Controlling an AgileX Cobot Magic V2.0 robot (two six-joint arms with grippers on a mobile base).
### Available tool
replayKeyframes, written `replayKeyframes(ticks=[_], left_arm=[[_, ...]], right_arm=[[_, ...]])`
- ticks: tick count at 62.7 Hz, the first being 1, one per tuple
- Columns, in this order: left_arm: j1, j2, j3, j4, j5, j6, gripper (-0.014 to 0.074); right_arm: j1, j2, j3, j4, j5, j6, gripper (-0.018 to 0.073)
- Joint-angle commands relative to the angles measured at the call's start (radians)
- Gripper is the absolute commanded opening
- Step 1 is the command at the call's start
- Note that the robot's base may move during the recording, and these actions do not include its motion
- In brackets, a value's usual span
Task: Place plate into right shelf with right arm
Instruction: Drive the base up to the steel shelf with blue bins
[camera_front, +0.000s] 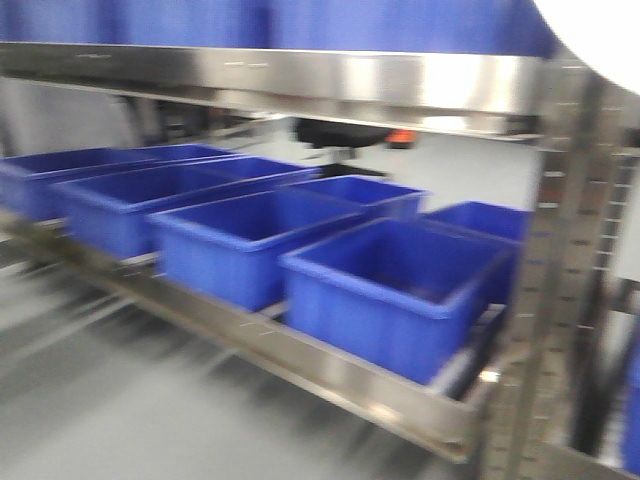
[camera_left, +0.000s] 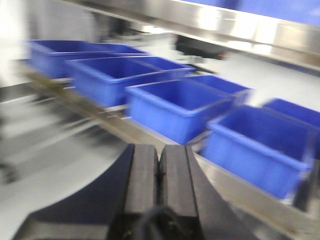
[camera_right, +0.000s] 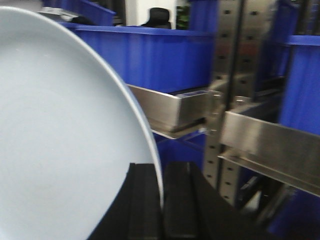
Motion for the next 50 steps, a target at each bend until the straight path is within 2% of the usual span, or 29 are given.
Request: replayKeyframes(ticks=[1,50], left_arm=[[-0.002,-0.010,0.010,-0.008,-0.090,-0.007,-0.0128],[-0.002,-0.010,0.010,-0.008,-0.090,-0.007,-0.0128]], right_arm=[[-0.005,0.005,-0.029,0.005,-0.094,-0.004,0.0054],[-0.005,0.005,-0.029,0.005,-0.094,-0.004,0.0054]])
